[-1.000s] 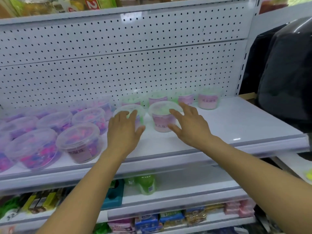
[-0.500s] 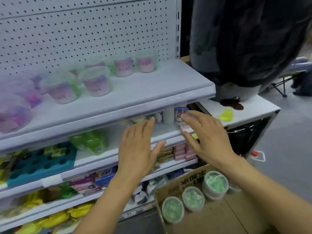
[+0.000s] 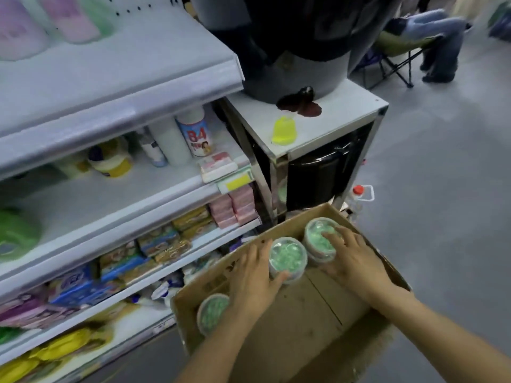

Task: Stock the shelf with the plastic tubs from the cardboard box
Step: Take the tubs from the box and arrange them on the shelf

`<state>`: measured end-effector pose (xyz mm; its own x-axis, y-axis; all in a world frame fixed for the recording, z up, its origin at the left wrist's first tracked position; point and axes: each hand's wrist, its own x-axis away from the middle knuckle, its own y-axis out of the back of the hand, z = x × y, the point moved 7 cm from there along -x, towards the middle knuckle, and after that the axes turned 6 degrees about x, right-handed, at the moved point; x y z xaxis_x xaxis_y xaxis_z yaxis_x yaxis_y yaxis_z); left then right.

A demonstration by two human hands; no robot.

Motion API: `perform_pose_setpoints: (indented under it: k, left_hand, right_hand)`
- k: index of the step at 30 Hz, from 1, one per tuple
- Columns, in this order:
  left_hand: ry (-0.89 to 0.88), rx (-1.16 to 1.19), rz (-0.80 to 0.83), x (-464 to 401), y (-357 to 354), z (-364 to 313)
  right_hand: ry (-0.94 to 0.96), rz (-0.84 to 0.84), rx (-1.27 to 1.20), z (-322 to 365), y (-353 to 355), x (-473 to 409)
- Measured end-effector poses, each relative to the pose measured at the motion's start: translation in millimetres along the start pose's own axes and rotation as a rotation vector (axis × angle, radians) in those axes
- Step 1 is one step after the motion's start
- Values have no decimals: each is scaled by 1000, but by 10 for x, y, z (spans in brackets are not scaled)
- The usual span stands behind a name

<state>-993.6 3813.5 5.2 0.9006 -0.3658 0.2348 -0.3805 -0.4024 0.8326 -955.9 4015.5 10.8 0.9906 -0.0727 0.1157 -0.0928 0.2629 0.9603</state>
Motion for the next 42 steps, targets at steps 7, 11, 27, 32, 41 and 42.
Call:
perform_pose_setpoints:
  k: [7,11,27,32,41,42]
  left_hand:
    - [419,375,80,-729,-1078,714]
    - [452,358,91,-954,-1347,936]
    - [552,649,210,-1164,-1478,1073]
    - [516,842,244,-1060,-1376,983]
    - [573,970,3,-389,-663,890]
    - [594,1003,-34,-283,-550,890]
  right_hand:
    - [-121,195,30,-573,-877,-582]
    - [-191,247,31,-706,-1150,-939]
    - [-259,240,230,-663,-1312,-1311]
    - [-313,230,142,-626,-1143,-1194]
    - [-269,246,-173,-235,-495,-710]
    - [-255,240,-186,-141,-372,-667]
